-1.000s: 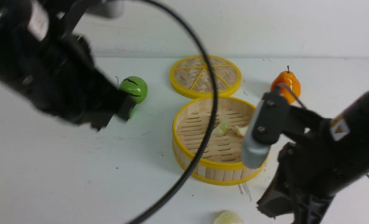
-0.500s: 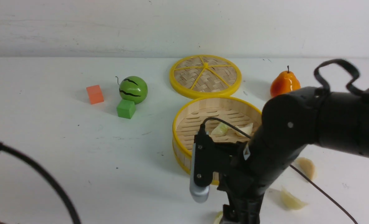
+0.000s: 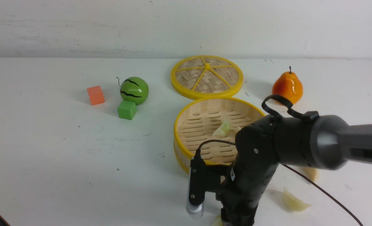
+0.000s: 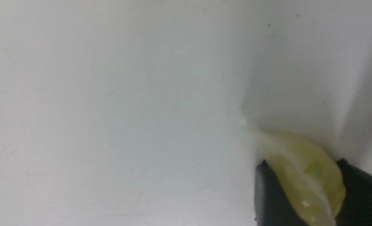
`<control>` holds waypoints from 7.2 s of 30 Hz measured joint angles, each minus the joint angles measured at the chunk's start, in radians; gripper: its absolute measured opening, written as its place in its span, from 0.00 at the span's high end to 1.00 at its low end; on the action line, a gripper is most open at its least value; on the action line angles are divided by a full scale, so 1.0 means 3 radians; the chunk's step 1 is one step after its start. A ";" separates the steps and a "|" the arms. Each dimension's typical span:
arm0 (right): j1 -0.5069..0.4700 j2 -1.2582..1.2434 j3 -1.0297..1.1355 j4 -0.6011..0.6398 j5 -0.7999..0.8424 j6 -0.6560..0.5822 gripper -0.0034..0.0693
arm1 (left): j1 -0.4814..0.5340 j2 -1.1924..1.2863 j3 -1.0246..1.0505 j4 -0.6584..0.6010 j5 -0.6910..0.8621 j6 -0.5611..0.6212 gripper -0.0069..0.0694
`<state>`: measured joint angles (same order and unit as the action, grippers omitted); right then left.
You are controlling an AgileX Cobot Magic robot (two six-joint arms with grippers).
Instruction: Put the dumplings into the steamer on the white table.
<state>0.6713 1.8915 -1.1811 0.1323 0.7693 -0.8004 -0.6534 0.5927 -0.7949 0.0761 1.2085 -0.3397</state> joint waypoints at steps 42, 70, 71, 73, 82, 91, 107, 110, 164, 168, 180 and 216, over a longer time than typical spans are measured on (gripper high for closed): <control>-0.0375 0.0592 -0.2984 -0.0337 0.1557 0.2515 0.13 | 0.0000 0.0000 0.0000 0.0128 0.0114 0.0000 0.93; -0.1147 -0.0521 0.0484 0.0067 -0.0077 0.1717 0.35 | 0.0000 0.0000 0.0000 0.0032 0.0038 0.0000 0.92; -0.1147 -0.0488 0.0484 0.0063 -0.0131 0.1717 0.35 | 0.0000 0.0000 0.0000 0.0026 0.0039 0.0000 0.92; -0.1147 -0.0378 0.0484 0.0046 -0.0226 0.1721 0.35 | 0.0000 0.0000 0.0000 0.0010 0.0039 0.0000 0.92; -0.1147 -0.0291 0.0422 -0.0142 -0.0143 0.1765 0.62 | 0.0000 0.0000 0.0000 -0.0061 0.0048 0.0000 0.92; -0.1109 -0.0557 -0.0591 0.0305 0.0585 0.1828 0.70 | 0.0000 0.0000 0.0000 -0.0061 0.0034 0.0000 0.91; -0.0462 0.0644 -0.1600 0.0250 0.0081 0.2083 0.70 | 0.0000 0.0000 0.0000 -0.0147 0.0001 0.0000 0.89; -0.0450 0.0699 -0.1628 0.0129 0.0008 0.2284 0.67 | 0.0000 0.0000 0.0000 -0.0179 0.0001 0.0000 0.89; -0.1479 -0.0311 -0.0448 -0.0537 0.0192 0.2746 0.68 | 0.0000 0.0000 0.0000 -0.0225 -0.0003 0.0000 0.84; -0.1168 -0.0466 -0.0833 -0.0441 0.0261 0.2668 0.68 | 0.0000 0.0000 0.0000 -0.0228 -0.0030 0.0000 0.84; -0.0682 0.0208 -0.1046 -0.0359 -0.0151 0.2850 0.68 | 0.0000 -0.0168 0.0000 -0.0225 0.0109 0.0000 0.83; -0.0686 -0.3161 0.0923 0.0171 -0.0686 0.2330 0.98 | 0.0000 -0.1312 0.1072 -0.0005 -0.1689 -0.0159 0.81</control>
<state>0.4655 0.9432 -0.9042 0.1837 0.5636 -0.1015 -0.6534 0.1990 -0.4732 0.0746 0.7017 -0.3873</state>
